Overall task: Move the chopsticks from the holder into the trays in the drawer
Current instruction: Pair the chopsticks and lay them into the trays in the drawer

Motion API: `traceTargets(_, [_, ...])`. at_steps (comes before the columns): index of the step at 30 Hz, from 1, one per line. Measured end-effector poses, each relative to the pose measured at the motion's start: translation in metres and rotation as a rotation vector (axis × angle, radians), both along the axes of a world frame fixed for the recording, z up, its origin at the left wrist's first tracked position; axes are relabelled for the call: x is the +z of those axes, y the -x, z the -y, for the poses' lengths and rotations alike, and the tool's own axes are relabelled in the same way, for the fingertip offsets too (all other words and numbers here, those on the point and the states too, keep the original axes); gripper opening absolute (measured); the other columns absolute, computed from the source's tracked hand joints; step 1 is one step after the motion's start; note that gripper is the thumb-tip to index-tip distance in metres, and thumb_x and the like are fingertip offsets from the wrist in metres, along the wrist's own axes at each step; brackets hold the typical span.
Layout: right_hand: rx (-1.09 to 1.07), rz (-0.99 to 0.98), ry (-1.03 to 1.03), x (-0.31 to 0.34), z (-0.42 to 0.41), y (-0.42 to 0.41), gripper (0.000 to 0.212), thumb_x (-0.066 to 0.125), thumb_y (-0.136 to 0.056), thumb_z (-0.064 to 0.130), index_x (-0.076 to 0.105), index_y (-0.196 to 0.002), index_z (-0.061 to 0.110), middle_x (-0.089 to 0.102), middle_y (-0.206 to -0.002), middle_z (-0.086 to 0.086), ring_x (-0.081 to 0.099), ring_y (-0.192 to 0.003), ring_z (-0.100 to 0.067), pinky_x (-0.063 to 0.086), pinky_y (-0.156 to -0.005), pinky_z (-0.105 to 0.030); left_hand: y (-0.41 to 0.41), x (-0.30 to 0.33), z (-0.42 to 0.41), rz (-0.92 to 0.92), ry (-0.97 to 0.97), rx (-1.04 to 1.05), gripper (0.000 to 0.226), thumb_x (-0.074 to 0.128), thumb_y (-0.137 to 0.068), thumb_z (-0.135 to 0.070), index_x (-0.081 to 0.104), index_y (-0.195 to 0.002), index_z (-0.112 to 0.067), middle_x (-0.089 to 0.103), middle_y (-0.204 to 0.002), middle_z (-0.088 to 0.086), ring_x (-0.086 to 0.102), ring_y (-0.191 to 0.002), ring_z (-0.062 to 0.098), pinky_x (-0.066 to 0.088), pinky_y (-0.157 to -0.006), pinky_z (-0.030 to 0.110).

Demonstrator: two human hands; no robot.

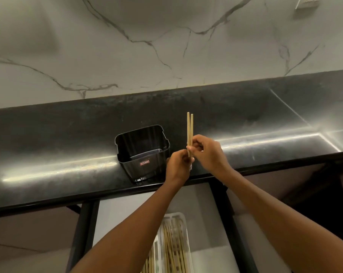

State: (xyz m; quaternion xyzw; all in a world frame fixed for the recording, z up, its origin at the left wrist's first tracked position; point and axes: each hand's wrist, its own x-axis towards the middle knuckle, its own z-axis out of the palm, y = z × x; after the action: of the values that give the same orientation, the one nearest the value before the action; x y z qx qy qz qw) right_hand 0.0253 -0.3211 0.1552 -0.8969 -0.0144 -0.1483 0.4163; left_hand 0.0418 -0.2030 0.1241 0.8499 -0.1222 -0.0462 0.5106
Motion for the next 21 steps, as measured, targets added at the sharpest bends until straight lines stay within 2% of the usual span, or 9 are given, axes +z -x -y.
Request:
traceTargets(4, [0.016,-0.004,0.026,-0.010,-0.002,0.002,0.010,0.064,-0.089,0.013,0.069,-0.096,0.009,0.069,-0.083,-0.002,0.062,-0.072,-0.005,0.046,-0.063,-0.002,0.001,-0.009,0.001,0.024,-0.013,-0.013,0.013,0.059,-0.091,-0.005,0.072,-0.089,-0.003,0.073,-0.082,0.013,0.066,-0.072,0.021,0.051,-0.064,0.033])
traceTargets(8, [0.015,0.008,-0.017,-0.011,0.000,-0.001,0.010,0.065,-0.089,0.014,0.070,-0.095,0.009,0.070,-0.084,-0.003,0.065,-0.074,-0.007,0.049,-0.066,-0.006,-0.004,-0.009,-0.002,0.073,-0.042,-0.031,0.013,0.060,-0.090,-0.006,0.073,-0.090,-0.006,0.073,-0.082,0.010,0.065,-0.071,0.016,0.054,-0.067,0.032])
traceTargets(12, [-0.003,0.002,-0.010,-0.017,-0.003,0.002,0.010,0.065,-0.088,0.014,0.070,-0.096,0.010,0.071,-0.083,-0.003,0.062,-0.070,-0.003,0.047,-0.063,-0.003,-0.001,-0.008,-0.005,0.042,-0.043,-0.063,0.015,0.061,-0.090,-0.008,0.073,-0.099,-0.005,0.074,-0.092,0.012,0.069,-0.085,0.021,0.056,-0.081,0.041])
traceTargets(17, [0.000,-0.006,-0.101,0.000,-0.010,0.015,0.008,0.067,-0.086,0.012,0.071,-0.093,0.013,0.069,-0.076,0.002,0.062,-0.066,0.011,0.044,-0.061,0.000,0.009,0.007,-0.023,0.033,-0.056,-0.083,0.013,0.067,-0.086,-0.012,0.074,-0.096,-0.007,0.074,-0.088,0.012,0.071,-0.083,0.024,0.057,-0.078,0.045])
traceTargets(21, [0.072,-0.129,-0.178,0.004,-0.033,0.051,0.009,0.064,-0.088,0.016,0.068,-0.095,0.020,0.071,-0.084,0.003,0.069,-0.076,-0.004,0.056,-0.069,-0.013,0.045,0.010,-0.061,-0.069,-0.064,-0.139,0.012,0.069,-0.084,-0.012,0.070,-0.096,-0.015,0.074,-0.087,0.006,0.072,-0.080,0.018,0.060,-0.074,0.039])
